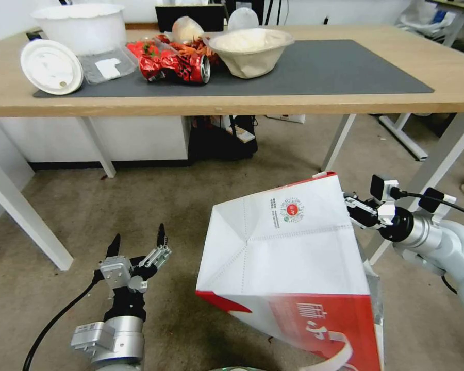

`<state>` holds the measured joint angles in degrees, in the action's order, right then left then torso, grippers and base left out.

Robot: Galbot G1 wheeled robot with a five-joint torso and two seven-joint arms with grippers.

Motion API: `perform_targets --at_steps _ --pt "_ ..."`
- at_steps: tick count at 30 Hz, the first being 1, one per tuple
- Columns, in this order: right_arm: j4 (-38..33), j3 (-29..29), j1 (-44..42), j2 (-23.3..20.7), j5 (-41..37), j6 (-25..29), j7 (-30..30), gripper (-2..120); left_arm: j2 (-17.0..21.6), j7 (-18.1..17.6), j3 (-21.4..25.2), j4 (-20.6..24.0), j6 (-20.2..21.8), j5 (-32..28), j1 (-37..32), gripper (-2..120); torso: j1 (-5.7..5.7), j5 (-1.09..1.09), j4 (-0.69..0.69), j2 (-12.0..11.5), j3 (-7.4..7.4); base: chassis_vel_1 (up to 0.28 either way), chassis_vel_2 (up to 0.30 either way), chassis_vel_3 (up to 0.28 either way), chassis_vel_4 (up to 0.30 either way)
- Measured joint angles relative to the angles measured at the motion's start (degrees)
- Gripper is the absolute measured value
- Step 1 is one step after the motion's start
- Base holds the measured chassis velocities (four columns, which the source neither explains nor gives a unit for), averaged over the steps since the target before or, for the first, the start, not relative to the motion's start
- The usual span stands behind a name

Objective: Pick up the food delivery bag from the floor and place it on the table.

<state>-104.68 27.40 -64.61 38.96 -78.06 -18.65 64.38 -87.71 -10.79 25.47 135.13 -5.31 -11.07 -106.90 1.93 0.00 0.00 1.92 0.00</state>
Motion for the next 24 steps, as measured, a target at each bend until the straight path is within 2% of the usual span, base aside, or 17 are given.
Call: perform_targets --at_steps 24 --pt "-1.8 1.1 -2.2 0.3 1.8 0.3 0.4 0 -0.4 -2.0 -1.1 0.9 0.3 0.3 0.1 100 0.0 0.0 0.0 0.0 0.0 0.0 0.0 0.0 0.0"
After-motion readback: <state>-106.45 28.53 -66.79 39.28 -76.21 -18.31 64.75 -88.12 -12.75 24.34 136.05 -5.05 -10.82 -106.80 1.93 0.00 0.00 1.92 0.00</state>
